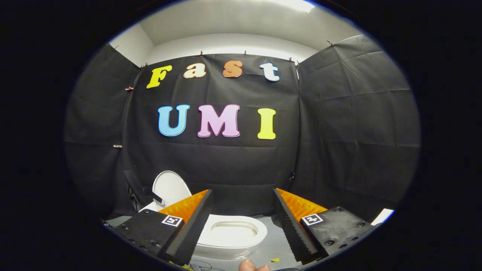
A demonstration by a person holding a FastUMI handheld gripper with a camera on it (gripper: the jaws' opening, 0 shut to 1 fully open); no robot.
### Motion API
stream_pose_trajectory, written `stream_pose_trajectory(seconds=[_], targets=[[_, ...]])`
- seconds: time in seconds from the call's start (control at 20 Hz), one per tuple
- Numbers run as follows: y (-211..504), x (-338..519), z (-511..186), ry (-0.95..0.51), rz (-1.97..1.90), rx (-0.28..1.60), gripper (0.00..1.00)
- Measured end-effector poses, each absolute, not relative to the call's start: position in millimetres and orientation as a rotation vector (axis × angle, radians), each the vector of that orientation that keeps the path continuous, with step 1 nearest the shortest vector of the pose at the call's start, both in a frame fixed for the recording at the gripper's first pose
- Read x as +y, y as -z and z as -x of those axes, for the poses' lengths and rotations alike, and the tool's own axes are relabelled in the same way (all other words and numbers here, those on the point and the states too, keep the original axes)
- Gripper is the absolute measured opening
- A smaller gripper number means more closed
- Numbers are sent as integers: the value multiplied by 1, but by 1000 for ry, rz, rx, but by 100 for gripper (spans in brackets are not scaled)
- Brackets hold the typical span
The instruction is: Open the toilet lid.
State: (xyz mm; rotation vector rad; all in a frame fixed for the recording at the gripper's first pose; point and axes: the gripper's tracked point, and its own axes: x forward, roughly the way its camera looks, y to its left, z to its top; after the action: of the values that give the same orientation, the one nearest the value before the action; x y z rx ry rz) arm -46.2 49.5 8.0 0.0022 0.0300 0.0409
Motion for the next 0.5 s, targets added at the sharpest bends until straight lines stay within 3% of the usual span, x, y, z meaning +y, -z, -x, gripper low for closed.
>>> stream_pose_trajectory(seconds=[0.5], targets=[[-25,64,59,-64,30,-18,98]])
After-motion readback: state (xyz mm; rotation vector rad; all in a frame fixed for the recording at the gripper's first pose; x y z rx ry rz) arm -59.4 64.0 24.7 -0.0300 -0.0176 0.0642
